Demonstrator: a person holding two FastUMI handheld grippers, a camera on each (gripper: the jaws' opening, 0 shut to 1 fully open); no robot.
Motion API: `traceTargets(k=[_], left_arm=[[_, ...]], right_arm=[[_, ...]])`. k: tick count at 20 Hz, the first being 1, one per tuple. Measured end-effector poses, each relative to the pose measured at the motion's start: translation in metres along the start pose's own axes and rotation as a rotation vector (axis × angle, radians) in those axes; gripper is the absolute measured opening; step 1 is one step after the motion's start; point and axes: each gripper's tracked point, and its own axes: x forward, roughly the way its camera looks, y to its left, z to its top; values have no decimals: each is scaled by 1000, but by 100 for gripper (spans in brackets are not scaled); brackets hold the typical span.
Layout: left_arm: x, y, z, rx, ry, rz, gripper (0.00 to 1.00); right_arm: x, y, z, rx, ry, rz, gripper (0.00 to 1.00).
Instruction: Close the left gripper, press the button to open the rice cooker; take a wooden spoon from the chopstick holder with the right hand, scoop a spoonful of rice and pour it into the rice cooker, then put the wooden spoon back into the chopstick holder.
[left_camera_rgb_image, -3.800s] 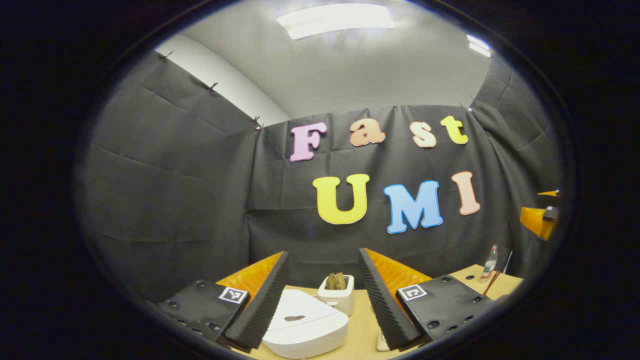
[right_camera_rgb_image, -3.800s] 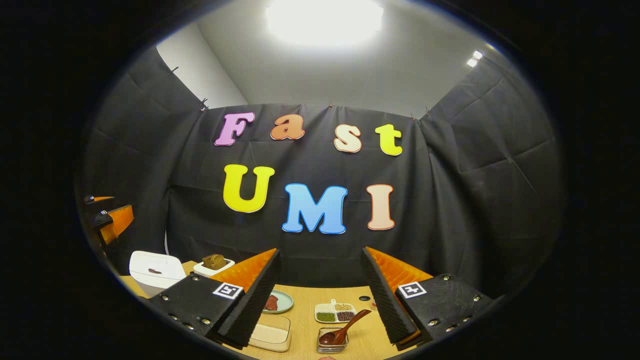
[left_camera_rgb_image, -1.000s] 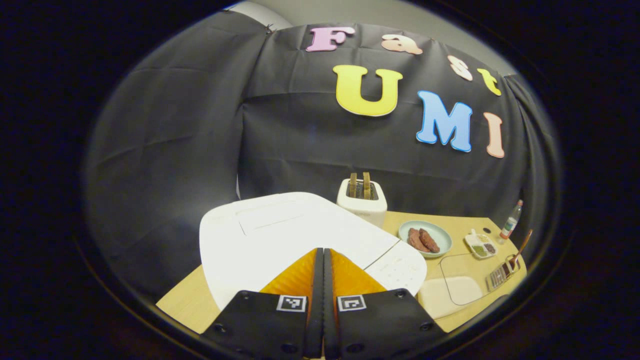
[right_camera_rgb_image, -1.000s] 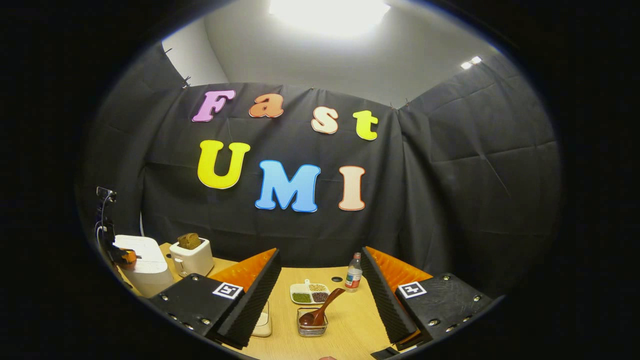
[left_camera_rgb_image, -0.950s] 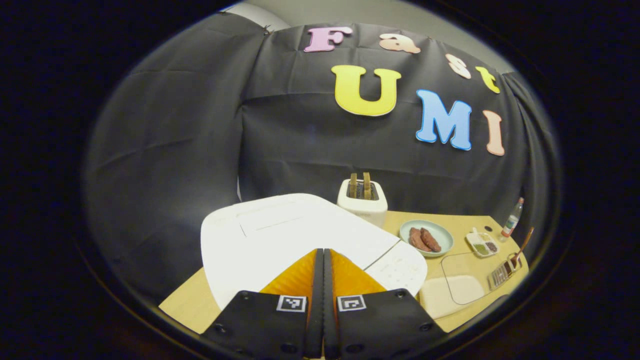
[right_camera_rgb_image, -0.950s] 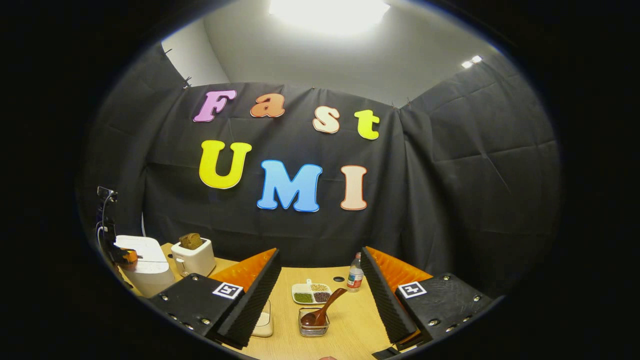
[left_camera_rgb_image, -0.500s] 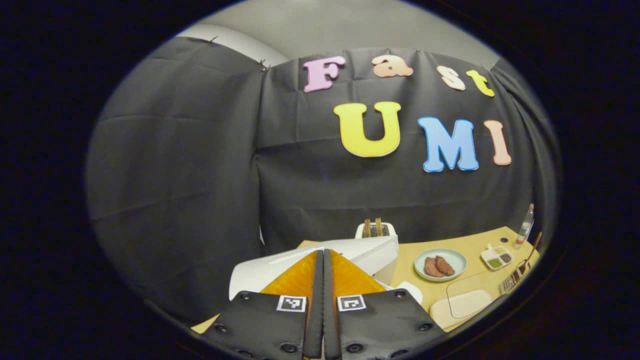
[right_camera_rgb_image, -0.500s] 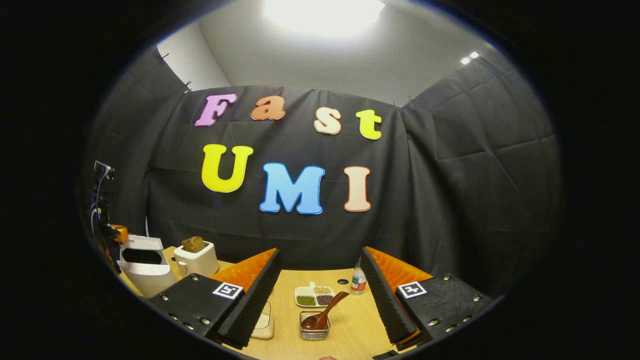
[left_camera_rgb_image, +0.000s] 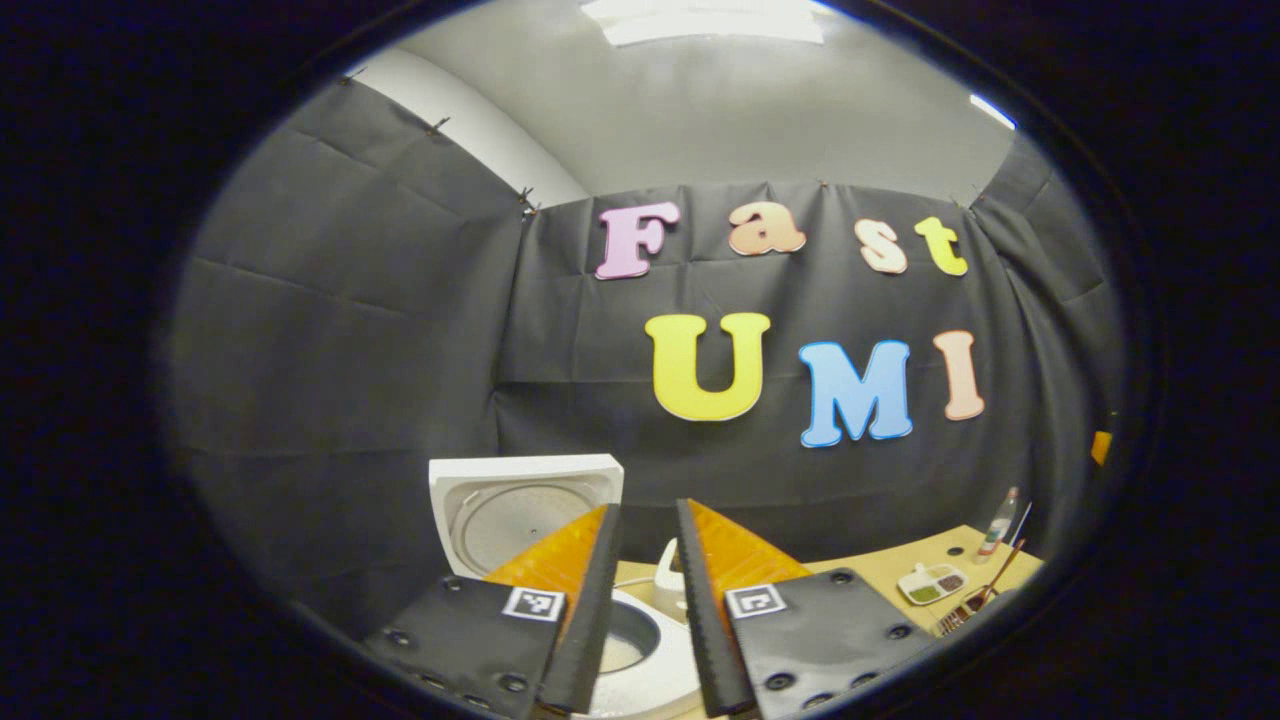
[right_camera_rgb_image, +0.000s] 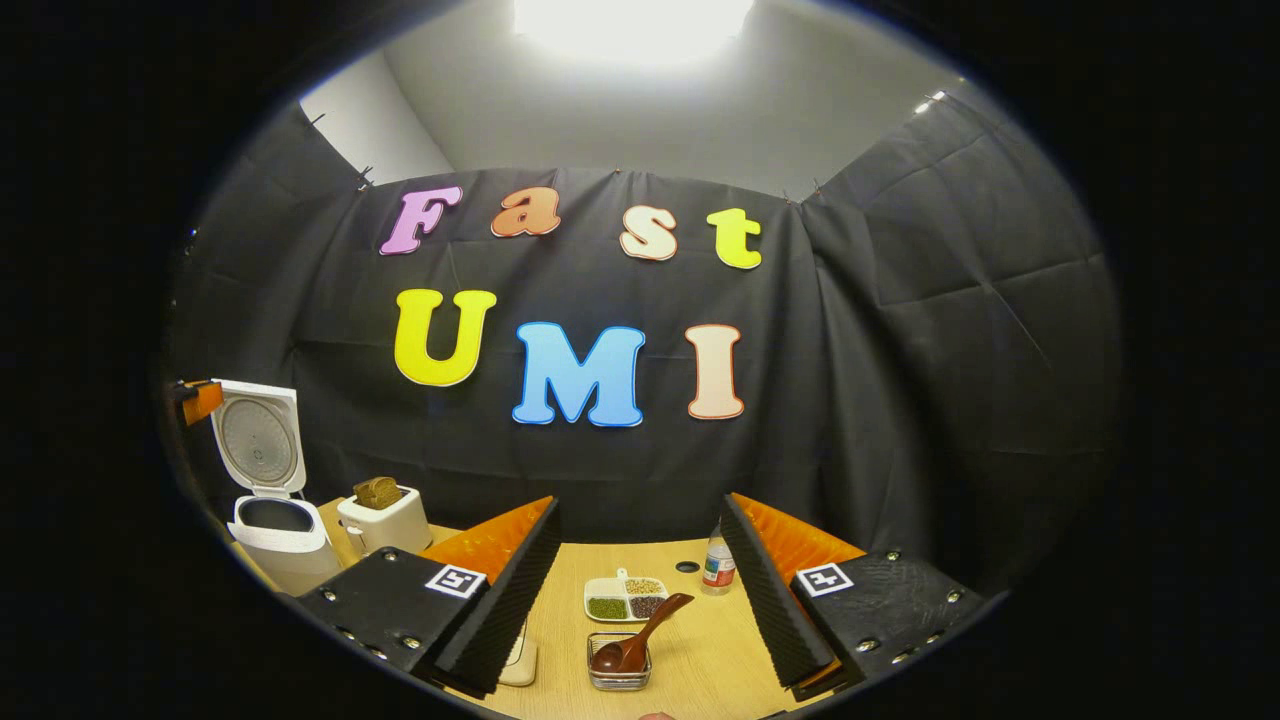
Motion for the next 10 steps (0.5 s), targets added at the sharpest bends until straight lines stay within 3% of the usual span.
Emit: traceTargets(k=[3, 4, 5, 10], left_arm=[[-16, -10, 12, -10, -18, -10, 86], [-22, -11, 16, -22, -32, -9, 84], [-28, -12, 20, -25, -49, -10, 88], [-52, -10, 19, 52, -42, 9, 92]], right_arm=[[18, -4, -8, 11, 12, 9, 97], [25, -5, -14, 15, 26, 13, 97], [31, -7, -21, 19, 39, 14, 97], [61, -15, -54, 57, 111, 14, 97]])
